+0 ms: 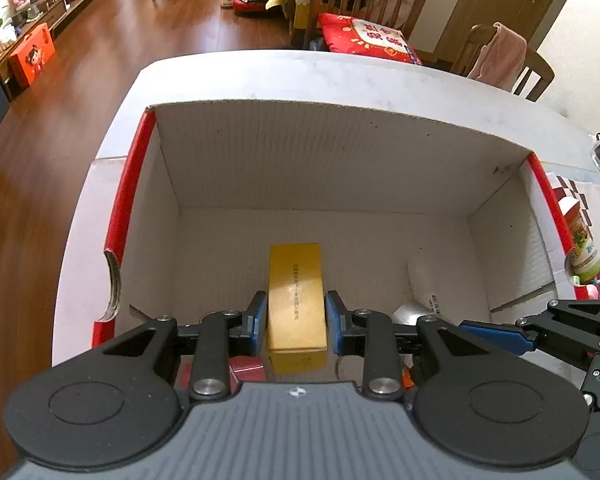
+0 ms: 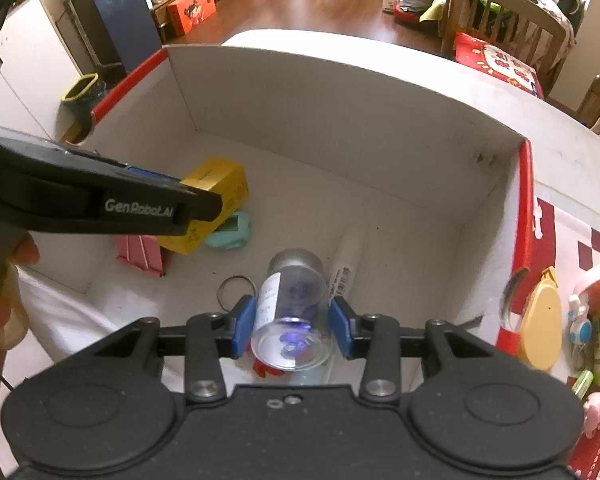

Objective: Organize rigid objects
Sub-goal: 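Carry the carton and jar into the shoebox and open both grippers, then withdraw both grippers from the box back toward the item pile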

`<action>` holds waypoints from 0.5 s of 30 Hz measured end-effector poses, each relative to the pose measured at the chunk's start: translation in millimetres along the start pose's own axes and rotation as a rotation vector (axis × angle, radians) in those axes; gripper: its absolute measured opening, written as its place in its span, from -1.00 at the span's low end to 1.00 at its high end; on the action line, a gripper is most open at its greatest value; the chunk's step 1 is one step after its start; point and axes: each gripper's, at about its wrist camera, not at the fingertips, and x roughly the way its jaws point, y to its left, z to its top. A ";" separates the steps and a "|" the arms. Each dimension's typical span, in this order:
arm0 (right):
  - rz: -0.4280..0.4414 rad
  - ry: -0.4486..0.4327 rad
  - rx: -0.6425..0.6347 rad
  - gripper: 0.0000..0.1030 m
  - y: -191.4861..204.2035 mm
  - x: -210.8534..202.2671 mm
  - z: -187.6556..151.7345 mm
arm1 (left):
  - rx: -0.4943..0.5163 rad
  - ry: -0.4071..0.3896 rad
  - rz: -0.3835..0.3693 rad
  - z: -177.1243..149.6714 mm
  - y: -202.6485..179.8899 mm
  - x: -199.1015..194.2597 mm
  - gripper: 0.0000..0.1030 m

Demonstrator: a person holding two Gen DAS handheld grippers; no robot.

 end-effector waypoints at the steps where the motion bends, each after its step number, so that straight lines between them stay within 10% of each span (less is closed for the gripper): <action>1: 0.005 -0.003 0.002 -0.21 -0.6 -1.8 -1.0 | -0.002 -0.003 0.003 1.9 -1.5 -0.1 -0.44; 15: 0.094 -0.104 0.033 0.16 -6.0 -50.9 -16.5 | 0.007 -0.086 -0.006 -7.8 -13.3 -40.5 0.08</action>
